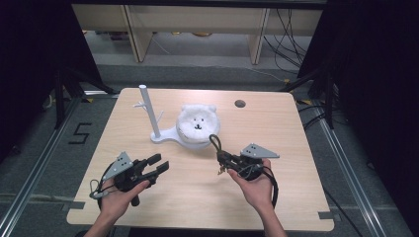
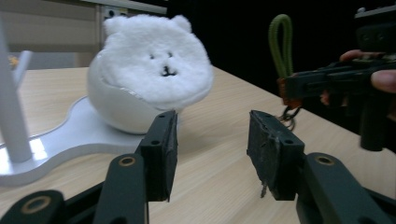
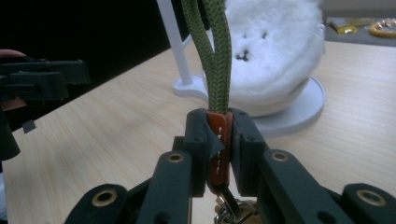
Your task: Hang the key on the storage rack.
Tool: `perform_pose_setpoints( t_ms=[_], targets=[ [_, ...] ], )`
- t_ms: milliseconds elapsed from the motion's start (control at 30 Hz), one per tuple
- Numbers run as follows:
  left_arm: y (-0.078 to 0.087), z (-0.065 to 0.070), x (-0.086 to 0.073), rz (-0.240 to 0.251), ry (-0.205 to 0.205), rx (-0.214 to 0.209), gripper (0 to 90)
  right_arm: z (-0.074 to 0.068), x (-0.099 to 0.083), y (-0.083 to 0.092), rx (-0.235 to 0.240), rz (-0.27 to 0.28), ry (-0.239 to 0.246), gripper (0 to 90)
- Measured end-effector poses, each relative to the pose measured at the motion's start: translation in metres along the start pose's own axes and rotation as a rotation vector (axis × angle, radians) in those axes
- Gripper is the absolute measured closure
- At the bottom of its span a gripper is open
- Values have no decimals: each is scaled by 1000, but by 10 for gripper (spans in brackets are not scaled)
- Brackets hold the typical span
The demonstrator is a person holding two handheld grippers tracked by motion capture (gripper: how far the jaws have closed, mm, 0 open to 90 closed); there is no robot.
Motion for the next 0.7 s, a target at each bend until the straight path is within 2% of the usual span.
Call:
perform_pose_setpoints(
  t_ms=[33, 100, 133, 200, 233, 267, 400, 467, 500, 533, 600, 633, 700],
  targets=[
    [-3, 2, 3, 4, 12, -16, 532, -1, 1, -2, 9, 19, 16, 794],
    [-10, 5, 7, 10, 4, -50, 548, -5, 1, -5, 22, 32, 13, 794],
    [-12, 7, 9, 2, 5, -50, 553, -9, 1, -6, 25, 27, 3, 794],
    [-18, 10, 14, -2, -2, -70, 564, -12, 2, -11, 50, 47, 27, 794],
    [-22, 11, 17, -3, 1, -88, 567, -13, 2, -13, 47, 55, 37, 794],
    [-24, 12, 18, 2, 0, -98, 571, -16, 2, -14, 62, 48, 31, 794],
    [-32, 14, 24, -16, 1, -111, 585, -24, 2, -19, 72, 46, 21, 795],
    [-36, 14, 27, -19, 6, -124, 595, -26, 3, -22, 88, 62, 29, 795],
    [-37, 14, 28, -19, 9, -127, 602, -27, 3, -23, 87, 64, 50, 795],
    [-40, 14, 29, -16, 17, -140, 607, -29, 3, -24, 97, 53, 30, 795],
    [-42, 15, 32, -18, 28, -154, 635, -32, 3, -26, 103, 61, 34, 795],
    [-45, 15, 33, -13, 34, -162, 647, -32, 3, -27, 103, 67, 52, 795],
    [-47, 15, 34, -8, 33, -169, 670, -34, 3, -29, 110, 80, 51, 794]
  ],
)
Point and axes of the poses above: each handheld gripper's, and its own axes: y roughly backward along the jaws, x roughly out of its top, z roughly to its right, the point moved 3 cm from there along -y, roughly forward along the jaws, and after that the axes turned 6 degrees about -x, right-handed, at the moved point
